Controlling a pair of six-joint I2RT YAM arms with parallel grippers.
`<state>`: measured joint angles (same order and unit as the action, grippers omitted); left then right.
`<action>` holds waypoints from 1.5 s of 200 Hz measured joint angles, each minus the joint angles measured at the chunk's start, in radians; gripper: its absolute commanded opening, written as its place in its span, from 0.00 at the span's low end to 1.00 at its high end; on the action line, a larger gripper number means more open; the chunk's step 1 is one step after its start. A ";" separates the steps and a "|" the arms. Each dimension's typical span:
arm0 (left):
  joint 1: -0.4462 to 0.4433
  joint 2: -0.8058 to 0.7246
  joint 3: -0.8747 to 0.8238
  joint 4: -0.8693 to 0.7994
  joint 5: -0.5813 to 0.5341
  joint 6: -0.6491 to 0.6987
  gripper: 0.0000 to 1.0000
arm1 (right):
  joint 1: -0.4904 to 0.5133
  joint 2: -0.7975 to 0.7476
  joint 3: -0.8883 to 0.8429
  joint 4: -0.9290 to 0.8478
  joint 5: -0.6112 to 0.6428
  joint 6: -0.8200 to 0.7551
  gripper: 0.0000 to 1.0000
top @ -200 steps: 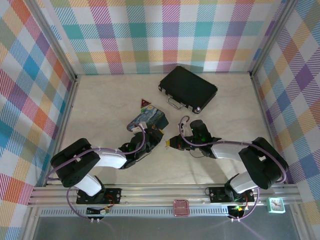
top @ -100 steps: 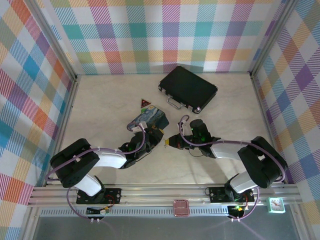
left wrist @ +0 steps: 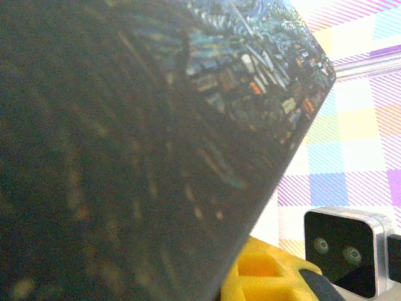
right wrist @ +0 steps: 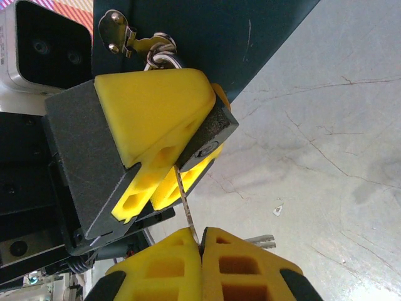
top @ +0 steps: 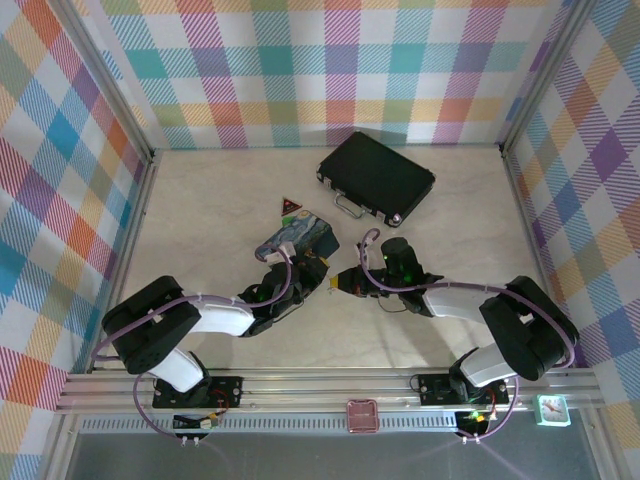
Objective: Unlock the padlock with the key
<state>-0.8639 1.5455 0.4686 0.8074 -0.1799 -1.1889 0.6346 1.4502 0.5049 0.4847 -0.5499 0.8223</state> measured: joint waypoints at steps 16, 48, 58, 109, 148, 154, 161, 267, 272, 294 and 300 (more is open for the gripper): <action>0.000 0.000 0.000 0.000 0.000 0.000 0.00 | 0.000 0.006 0.000 0.002 0.000 0.000 0.00; 0.000 0.000 0.000 -0.009 -0.001 0.000 0.00 | 0.000 0.010 0.000 0.003 0.003 -0.001 0.00; 0.000 -0.002 0.000 -0.015 -0.001 0.000 0.00 | 0.000 0.010 0.000 -0.001 0.007 -0.001 0.00; 0.015 -0.096 -0.028 -0.064 0.013 0.000 0.00 | 0.000 0.012 -0.011 0.003 0.017 -0.003 0.00; 0.032 -0.233 -0.038 -0.196 0.022 0.011 0.00 | 0.000 0.045 -0.048 0.064 0.010 0.010 0.00; 0.032 -0.246 -0.038 -0.213 0.022 0.011 0.00 | 0.000 0.049 -0.053 0.080 0.007 0.013 0.00; 0.034 -0.256 -0.038 -0.231 0.022 0.011 0.00 | 0.000 0.053 -0.057 0.100 0.002 0.019 0.00; 0.058 -0.117 -0.036 -0.186 0.042 -0.024 0.00 | 0.000 0.112 -0.067 0.318 -0.060 0.058 0.00; 0.058 -0.111 -0.035 -0.175 0.042 -0.027 0.00 | 0.000 0.122 -0.067 0.323 -0.060 0.060 0.00; 0.058 -0.096 -0.035 -0.140 0.042 -0.037 0.00 | 0.000 0.153 -0.068 0.335 -0.061 0.065 0.00; 0.058 -0.094 -0.035 -0.132 0.042 -0.040 0.00 | 0.000 0.160 -0.068 0.340 -0.061 0.068 0.00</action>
<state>-0.8055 1.4513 0.4332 0.6754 -0.1383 -1.2285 0.6346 1.6100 0.4374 0.8246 -0.6106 0.8906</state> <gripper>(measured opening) 0.149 0.061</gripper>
